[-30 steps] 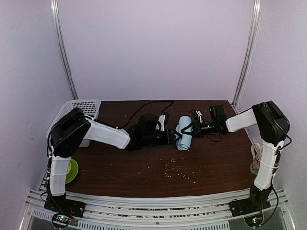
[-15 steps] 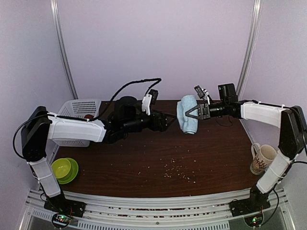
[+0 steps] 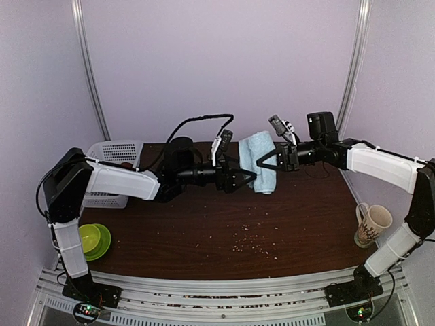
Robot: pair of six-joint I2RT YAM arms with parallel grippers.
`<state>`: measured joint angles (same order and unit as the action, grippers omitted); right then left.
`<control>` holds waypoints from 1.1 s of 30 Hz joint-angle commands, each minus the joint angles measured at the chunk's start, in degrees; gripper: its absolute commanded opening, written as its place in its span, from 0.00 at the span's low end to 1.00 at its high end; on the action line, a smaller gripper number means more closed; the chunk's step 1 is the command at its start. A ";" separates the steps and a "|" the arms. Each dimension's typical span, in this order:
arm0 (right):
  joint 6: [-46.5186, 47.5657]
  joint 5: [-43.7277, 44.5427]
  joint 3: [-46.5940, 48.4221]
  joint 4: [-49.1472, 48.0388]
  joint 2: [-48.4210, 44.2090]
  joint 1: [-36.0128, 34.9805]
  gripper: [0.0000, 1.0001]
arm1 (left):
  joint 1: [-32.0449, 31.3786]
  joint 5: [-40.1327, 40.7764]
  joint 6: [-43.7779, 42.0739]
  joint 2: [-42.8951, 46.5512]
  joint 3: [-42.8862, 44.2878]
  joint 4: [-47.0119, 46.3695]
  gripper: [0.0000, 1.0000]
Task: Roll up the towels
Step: Pass from the right arm to the left
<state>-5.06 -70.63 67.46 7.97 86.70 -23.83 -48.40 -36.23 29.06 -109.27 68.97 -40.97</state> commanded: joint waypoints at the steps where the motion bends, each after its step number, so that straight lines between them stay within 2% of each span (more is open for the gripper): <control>1: 0.80 1.73 1.03 -0.38 0.34 -0.76 0.01 | -1.28 -6.78 -0.90 -0.52 2.70 -6.44 0.98; 9: -0.98 10.30 -0.44 -3.32 0.50 -0.82 0.00 | -3.28 -6.95 -3.59 -3.28 7.82 0.71 0.97; 18: -2.06 23.34 -4.26 -8.14 -2.92 -3.01 0.00 | -4.04 3.78 -4.30 -6.68 12.95 10.60 0.79; 24: -3.41 33.20 -6.55 -11.71 -4.48 -7.52 0.00 | -5.10 7.85 -5.49 -8.95 17.46 17.06 0.77; 30: -8.81 37.83 -8.16 -16.63 -3.94 -8.07 0.00 | -5.98 9.87 -5.29 -10.57 18.92 19.90 0.75; 33: -11.75 36.45 -7.69 -17.85 -2.48 -8.33 0.00 | -6.33 9.99 -5.43 -11.39 19.44 20.51 0.75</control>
<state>-10.55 -35.70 59.13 -1.72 83.35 -29.39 -51.40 -29.17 24.23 -117.93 86.00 -21.78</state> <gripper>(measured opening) 0.205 0.753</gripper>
